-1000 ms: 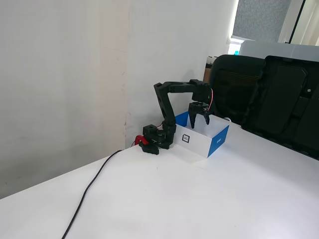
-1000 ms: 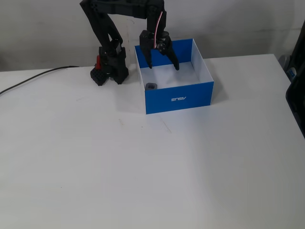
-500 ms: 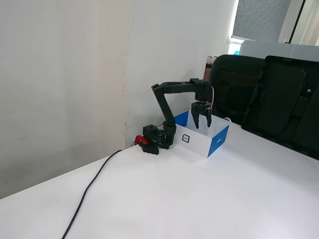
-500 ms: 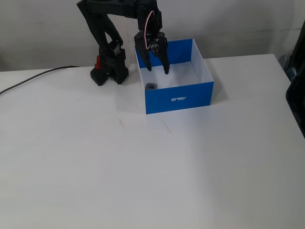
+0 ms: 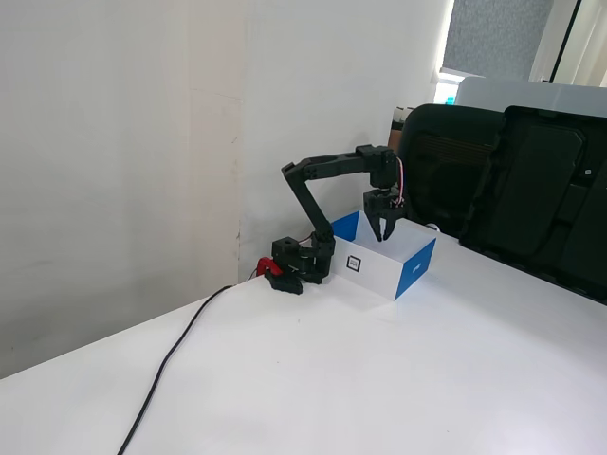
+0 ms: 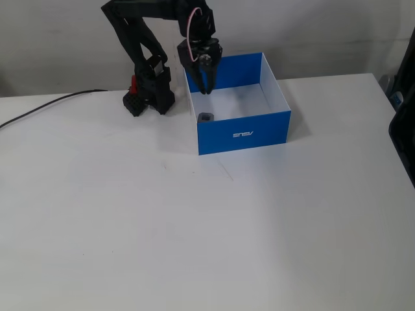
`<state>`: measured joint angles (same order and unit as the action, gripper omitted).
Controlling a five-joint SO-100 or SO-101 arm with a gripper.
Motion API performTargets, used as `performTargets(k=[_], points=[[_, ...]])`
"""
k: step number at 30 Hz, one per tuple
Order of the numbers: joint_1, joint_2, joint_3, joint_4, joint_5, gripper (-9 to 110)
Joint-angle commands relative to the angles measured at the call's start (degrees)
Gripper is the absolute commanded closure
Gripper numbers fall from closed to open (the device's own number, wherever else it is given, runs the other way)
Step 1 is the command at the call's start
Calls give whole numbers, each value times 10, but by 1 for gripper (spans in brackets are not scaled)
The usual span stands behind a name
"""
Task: Grasp the gray block and put it in the box.
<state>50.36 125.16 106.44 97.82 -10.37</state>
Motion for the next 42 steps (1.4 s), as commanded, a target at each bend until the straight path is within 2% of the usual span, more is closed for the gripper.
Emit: performTargets(k=[1,14,34,42], points=[[-45,39,-46,2,4,101],[-221,113,-29,-9,-3,101],[-493,280,208,-143,-66,101],[-540,351,282,-174,-83,101]])
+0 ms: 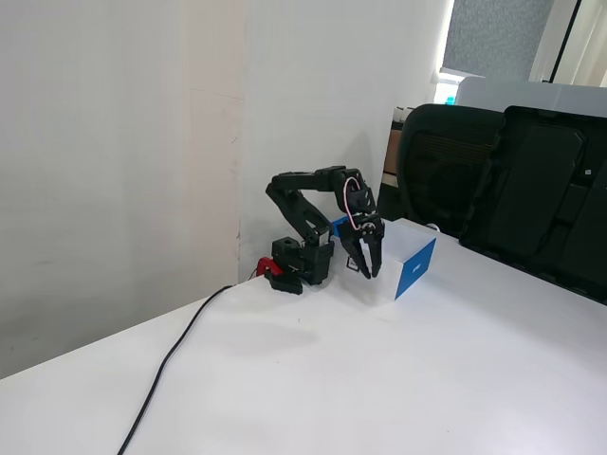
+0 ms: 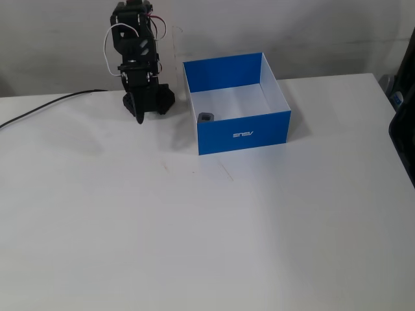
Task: Grasp the gray block and put it in the box.
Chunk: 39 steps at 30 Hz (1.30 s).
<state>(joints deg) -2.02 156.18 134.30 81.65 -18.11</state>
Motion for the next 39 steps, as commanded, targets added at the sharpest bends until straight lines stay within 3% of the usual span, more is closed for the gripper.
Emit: performTargets(k=[1,18,29,39], points=[[-18,54,11,-14,-8,101],[-74,149,125,-111,-28,101],[-61,211,222,-183,91,101],[-46,300,301,-204,129,101]])
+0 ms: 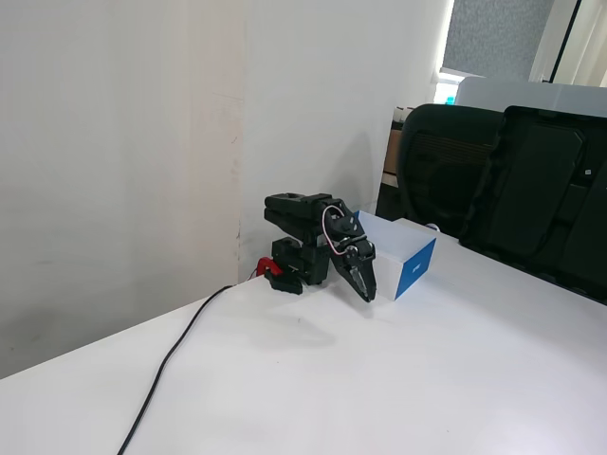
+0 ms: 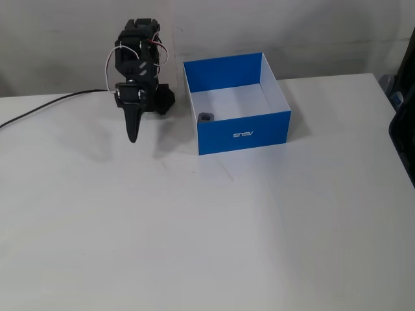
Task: Grasp the gray block and put it in the box.
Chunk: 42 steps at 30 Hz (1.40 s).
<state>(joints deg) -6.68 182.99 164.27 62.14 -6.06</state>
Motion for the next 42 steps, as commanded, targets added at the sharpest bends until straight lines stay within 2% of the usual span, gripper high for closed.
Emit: performTargets(k=[1,19,42], points=[[2,40,5,-6,9,101],[25,117,62,44,1,101],[54,120,136,46,-82,101]])
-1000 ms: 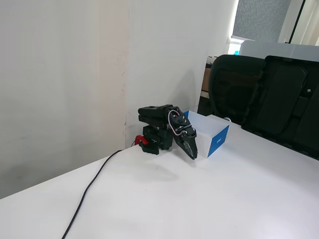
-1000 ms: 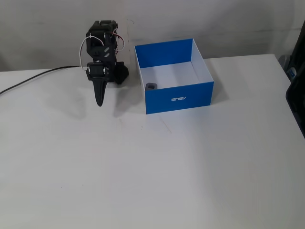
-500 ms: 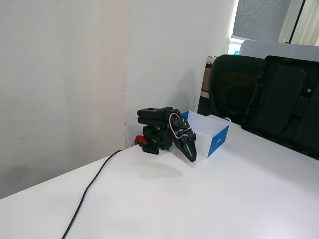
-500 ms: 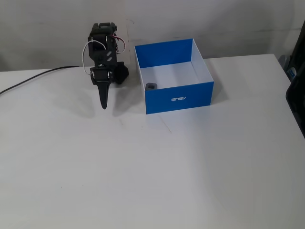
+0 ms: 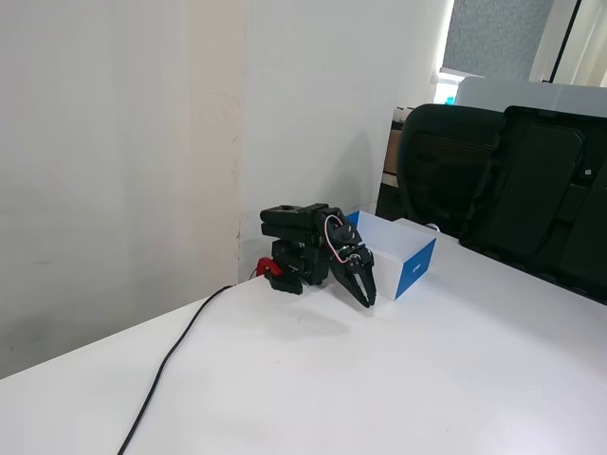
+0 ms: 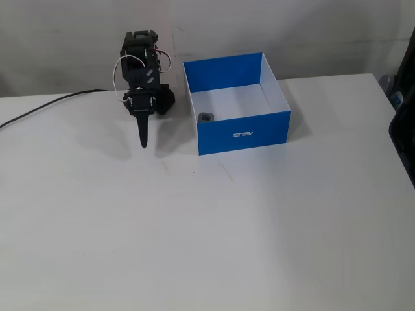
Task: Grasp the gray block and put it in the box.
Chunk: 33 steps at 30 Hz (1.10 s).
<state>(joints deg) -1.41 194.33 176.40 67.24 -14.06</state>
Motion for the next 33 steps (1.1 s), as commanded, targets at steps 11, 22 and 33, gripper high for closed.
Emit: performTargets(k=[11,22,33], points=[[7,6,25,-11,-3,101],[4,4,25,-12,-4,101],[3,4,25,-12,-4,101]])
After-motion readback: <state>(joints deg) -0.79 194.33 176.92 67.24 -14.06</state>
